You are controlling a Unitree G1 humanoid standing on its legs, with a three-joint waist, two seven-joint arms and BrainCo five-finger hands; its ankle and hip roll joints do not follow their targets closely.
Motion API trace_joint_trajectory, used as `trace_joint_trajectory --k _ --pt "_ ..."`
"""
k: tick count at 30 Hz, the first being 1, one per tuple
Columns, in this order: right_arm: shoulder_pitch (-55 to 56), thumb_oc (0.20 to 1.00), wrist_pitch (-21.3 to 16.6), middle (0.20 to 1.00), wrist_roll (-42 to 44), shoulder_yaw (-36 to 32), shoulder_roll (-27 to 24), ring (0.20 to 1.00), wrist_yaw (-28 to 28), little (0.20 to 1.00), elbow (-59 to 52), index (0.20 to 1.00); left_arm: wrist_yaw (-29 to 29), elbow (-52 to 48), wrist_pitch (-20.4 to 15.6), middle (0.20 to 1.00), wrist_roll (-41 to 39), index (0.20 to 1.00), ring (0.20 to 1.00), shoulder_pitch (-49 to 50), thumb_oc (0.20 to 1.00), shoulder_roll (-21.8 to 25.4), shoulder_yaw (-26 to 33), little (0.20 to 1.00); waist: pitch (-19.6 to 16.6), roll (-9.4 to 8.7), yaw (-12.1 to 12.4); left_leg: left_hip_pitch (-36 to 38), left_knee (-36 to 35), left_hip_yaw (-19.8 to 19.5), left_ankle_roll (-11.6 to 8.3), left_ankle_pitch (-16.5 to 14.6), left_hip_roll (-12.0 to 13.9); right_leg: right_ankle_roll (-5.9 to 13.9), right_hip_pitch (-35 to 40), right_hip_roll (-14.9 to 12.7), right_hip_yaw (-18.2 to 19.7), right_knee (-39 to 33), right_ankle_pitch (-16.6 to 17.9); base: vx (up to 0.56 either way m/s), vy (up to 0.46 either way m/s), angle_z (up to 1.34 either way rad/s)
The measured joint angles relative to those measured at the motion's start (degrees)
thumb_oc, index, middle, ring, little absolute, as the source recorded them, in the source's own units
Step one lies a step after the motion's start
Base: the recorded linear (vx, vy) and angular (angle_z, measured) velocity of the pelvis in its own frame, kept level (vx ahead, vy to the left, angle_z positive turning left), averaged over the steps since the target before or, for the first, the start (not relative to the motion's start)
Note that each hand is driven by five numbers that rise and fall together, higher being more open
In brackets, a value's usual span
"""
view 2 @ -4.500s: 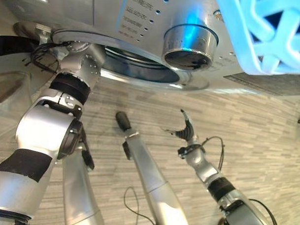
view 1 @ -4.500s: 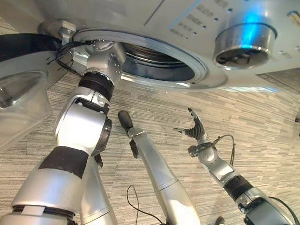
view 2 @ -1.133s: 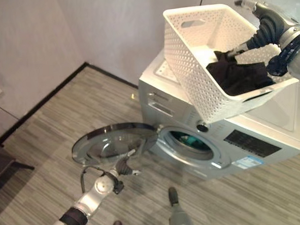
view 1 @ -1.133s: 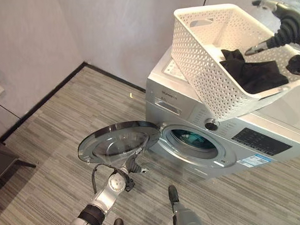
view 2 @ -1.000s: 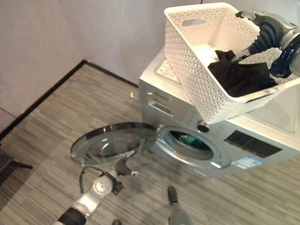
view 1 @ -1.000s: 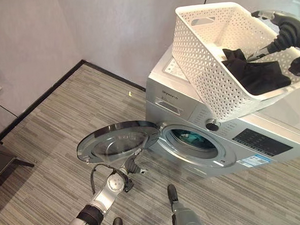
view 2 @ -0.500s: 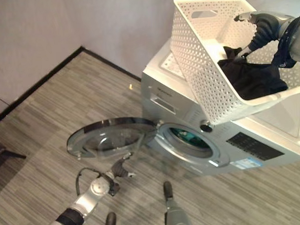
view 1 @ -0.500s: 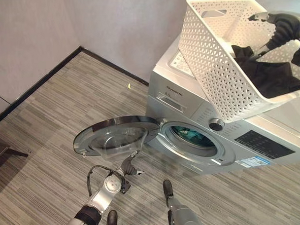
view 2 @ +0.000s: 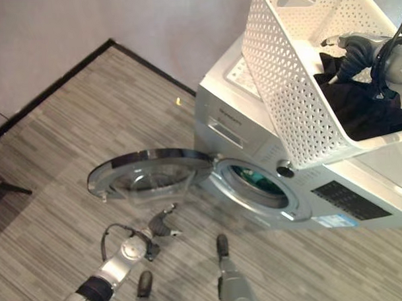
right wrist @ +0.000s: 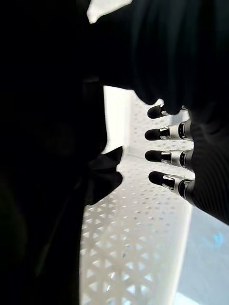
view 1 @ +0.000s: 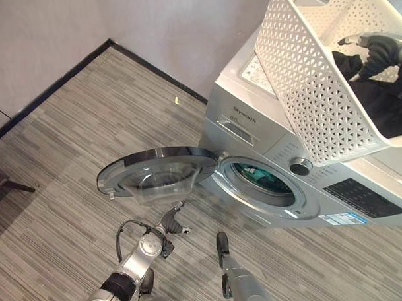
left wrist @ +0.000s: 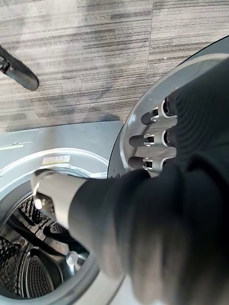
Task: Grab the laundry basket,head to the washer,open it,put in the laundry and shut it.
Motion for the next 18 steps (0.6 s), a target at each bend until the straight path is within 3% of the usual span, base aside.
trace_joint_trajectory --k 7,12,14,15,18 --pt "7.36 1.0 0.24 1.0 0.07 -1.97 -2.09 1.0 2.2 1.0 -3.34 1.0 0.41 -0.02 0.63 1.0 0.37 1.0 1.0 -2.8 1.0 -0.18 -0.01 1.0 1.6 -0.45 -0.15 -0.28 -0.13 -0.18 -0.02 0.01 0.19 -0.07 -0.19 0.14 -0.3 0.0 -0.1 0.0 0.0 0.01" --pt "19.15 1.0 0.96 1.0 0.26 -17.16 -3.18 1.0 2.56 1.0 -3.72 1.0 0.53 -0.11 0.78 1.0 0.38 1.0 1.0 -3.49 1.0 -0.22 -0.05 1.0 2.01 -0.71 -0.4 -1.1 0.12 -1.26 -0.05 0.03 0.39 -0.16 -0.24 0.18 -1.33 0.0 -0.18 0.0 -0.005 0.09" --pt "21.02 1.0 1.17 1.0 0.26 -20.14 -3.11 1.0 2.79 1.0 -3.47 1.0 0.72 -0.07 0.8 1.0 0.38 1.0 1.0 -3.57 1.0 -0.15 -0.19 1.0 2.0 -0.78 -0.23 -1.07 0.13 -1.24 -0.05 0.03 0.39 -0.16 -0.24 0.18 -1.33 0.0 -0.18 0.0 0.0 0.0" --pt "22.51 0.2 1.26 0.2 0.23 -21.64 -2.57 0.2 2.81 0.2 -2.99 0.2 1.05 -0.02 0.79 1.0 0.37 1.0 1.0 -3.62 1.0 -0.01 -0.36 1.0 2.02 -0.75 0.02 -1.08 0.19 -1.21 -0.05 0.03 0.39 -0.15 -0.24 0.19 -1.3 0.0 -0.18 0.0 0.0 0.0" --pt "23.32 0.2 1.39 0.2 0.24 -25.18 -0.84 0.2 2.5 0.2 -0.61 0.2 1.84 0.33 0.83 1.0 0.36 1.0 1.0 -3.83 1.0 0.26 -1.2 1.0 1.94 -0.9 0.17 -1.08 0.26 -1.22 -0.06 0.03 0.37 -0.16 -0.23 0.19 -1.24 0.0 -0.18 0.0 0.0 0.0"
